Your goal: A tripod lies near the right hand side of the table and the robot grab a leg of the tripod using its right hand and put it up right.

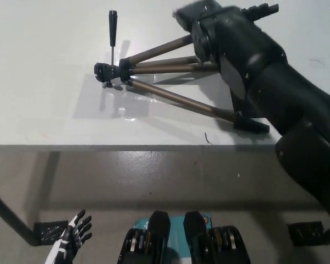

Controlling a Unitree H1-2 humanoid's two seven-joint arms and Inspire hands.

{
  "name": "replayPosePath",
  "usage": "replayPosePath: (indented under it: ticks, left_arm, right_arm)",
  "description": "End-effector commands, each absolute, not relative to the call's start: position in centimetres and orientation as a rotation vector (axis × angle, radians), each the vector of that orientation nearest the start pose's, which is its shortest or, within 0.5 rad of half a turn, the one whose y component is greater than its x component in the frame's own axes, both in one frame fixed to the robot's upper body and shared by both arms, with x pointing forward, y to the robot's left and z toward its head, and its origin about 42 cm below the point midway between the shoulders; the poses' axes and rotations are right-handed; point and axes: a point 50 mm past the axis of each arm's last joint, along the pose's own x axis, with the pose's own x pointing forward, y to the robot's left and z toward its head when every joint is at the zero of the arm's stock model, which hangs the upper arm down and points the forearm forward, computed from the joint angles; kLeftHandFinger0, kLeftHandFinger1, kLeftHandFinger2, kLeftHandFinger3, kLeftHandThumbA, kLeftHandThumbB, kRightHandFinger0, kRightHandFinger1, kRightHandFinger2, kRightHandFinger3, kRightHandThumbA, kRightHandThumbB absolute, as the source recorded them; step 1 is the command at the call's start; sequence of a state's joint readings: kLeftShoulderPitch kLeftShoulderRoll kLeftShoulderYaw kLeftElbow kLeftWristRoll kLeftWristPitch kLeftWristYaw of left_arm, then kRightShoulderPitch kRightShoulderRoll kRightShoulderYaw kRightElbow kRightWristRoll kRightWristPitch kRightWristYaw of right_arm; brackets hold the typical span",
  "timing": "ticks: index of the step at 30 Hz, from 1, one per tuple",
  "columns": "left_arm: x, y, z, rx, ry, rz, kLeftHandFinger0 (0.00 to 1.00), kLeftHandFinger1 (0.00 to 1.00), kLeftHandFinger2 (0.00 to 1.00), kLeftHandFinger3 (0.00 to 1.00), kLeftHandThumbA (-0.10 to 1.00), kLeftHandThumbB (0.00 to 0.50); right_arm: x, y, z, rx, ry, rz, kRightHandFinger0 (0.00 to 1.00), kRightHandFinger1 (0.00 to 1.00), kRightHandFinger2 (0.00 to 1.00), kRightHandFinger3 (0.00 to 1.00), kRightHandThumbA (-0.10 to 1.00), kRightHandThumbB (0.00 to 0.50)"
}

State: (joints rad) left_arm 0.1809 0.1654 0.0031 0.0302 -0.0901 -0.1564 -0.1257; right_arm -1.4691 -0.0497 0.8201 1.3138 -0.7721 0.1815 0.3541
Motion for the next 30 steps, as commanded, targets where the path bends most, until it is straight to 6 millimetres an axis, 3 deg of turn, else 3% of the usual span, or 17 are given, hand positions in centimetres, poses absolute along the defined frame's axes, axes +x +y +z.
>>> replayPosePath:
  ticks: [1,3,4,5,6,7,8,9,14,16,19,21,22,23,26,27,30]
  left_arm:
    - [21.4,27.6,6.8,0.101,-0.012,-0.113,1.0,1.0,1.0,1.0,1.0,0.279]
    - [21.4,27.6,6.9,0.102,-0.023,-0.108,1.0,1.0,1.0,1.0,1.0,0.261]
    - [21.5,27.6,6.9,0.105,-0.029,-0.108,1.0,1.0,1.0,1.0,1.0,0.26]
    - [21.7,27.6,7.0,0.111,-0.038,-0.108,1.0,1.0,1.0,1.0,1.0,0.261]
    - [21.7,27.6,7.0,0.113,-0.042,-0.106,1.0,1.0,1.0,1.0,1.0,0.262]
    - [22.0,27.7,7.1,0.111,-0.038,-0.103,1.0,1.0,1.0,1.0,1.0,0.265]
    - [22.0,27.7,7.1,0.11,-0.036,-0.103,1.0,1.0,1.0,1.0,1.0,0.267]
    - [22.0,27.8,7.3,0.108,-0.037,-0.102,1.0,1.0,1.0,1.0,1.0,0.265]
    - [22.1,27.8,7.2,0.112,-0.024,-0.107,1.0,1.0,1.0,1.0,1.0,0.284]
    - [22.0,27.8,7.2,0.12,-0.027,-0.107,1.0,1.0,1.0,1.0,1.0,0.28]
    - [21.9,27.8,6.9,0.112,-0.013,-0.11,1.0,1.0,1.0,1.0,1.0,0.305]
    - [22.2,27.6,6.7,0.099,-0.01,-0.114,1.0,1.0,1.0,1.0,1.0,0.318]
    - [22.2,27.7,6.7,0.101,-0.006,-0.116,1.0,1.0,1.0,1.0,1.0,0.32]
    - [21.9,27.6,6.6,0.104,0.006,-0.114,1.0,1.0,1.0,1.0,1.0,0.324]
    - [21.9,27.5,6.5,0.098,0.004,-0.123,1.0,1.0,1.0,1.0,1.0,0.302]
    - [21.7,27.4,6.3,0.093,0.0,-0.122,1.0,1.0,1.0,1.0,1.0,0.291]
    - [21.3,27.3,5.8,0.115,-0.001,-0.117,1.0,1.0,1.0,1.0,1.0,0.284]
  right_arm:
    - [59.1,-7.4,37.4,-1.922,0.09,0.277,1.0,1.0,1.0,1.0,1.0,0.5]
    - [59.3,-8.8,35.6,-2.034,0.007,0.186,1.0,1.0,1.0,1.0,0.94,0.5]
    - [59.3,-9.2,35.4,-2.032,-0.033,0.151,1.0,1.0,0.96,1.0,0.68,0.324]
    - [59.3,-9.8,35.1,-2.037,-0.113,0.092,0.52,0.49,0.55,0.95,0.34,0.312]
    - [59.3,-10.0,34.9,-2.065,-0.162,0.07,0.32,0.34,0.43,0.87,0.25,0.296]
    - [59.4,-10.7,35.2,-2.104,-0.346,-0.012,0.01,0.01,0.08,0.62,0.06,0.367]
    - [59.3,-10.8,35.3,-2.105,-0.375,-0.026,0.0,0.0,0.07,0.55,0.05,0.378]
    - [59.3,-11.0,35.5,-2.06,-0.452,-0.051,0.0,0.0,0.08,0.43,0.0,0.356]
    - [59.1,-10.9,37.0,-1.903,-0.613,-0.081,0.0,0.0,0.38,0.35,-0.1,0.307]
    - [59.1,-10.7,37.6,-1.797,-0.595,-0.107,0.0,0.0,0.33,0.42,-0.1,0.274]
    - [59.0,-10.2,38.3,-1.564,-0.588,-0.139,0.0,0.0,0.29,0.26,-0.1,0.206]
    - [58.9,-9.7,39.9,-1.367,-0.594,-0.144,0.0,0.05,0.53,0.2,-0.1,0.094]
    - [58.9,-9.5,40.4,-1.298,-0.599,-0.139,0.0,0.06,0.55,0.2,-0.1,0.095]
    - [58.8,-8.8,41.4,-1.204,-0.607,-0.132,0.0,0.11,0.65,0.24,-0.1,0.073]
    - [58.4,-7.8,43.7,-1.036,-0.657,-0.154,0.0,0.19,0.71,0.7,-0.1,0.081]
    - [58.3,-7.4,44.6,-0.979,-0.664,-0.162,0.0,0.2,0.74,0.78,-0.1,0.096]
    - [58.0,-6.7,46.2,-0.869,-0.678,-0.173,0.0,0.19,0.7,0.77,-0.1,0.085]
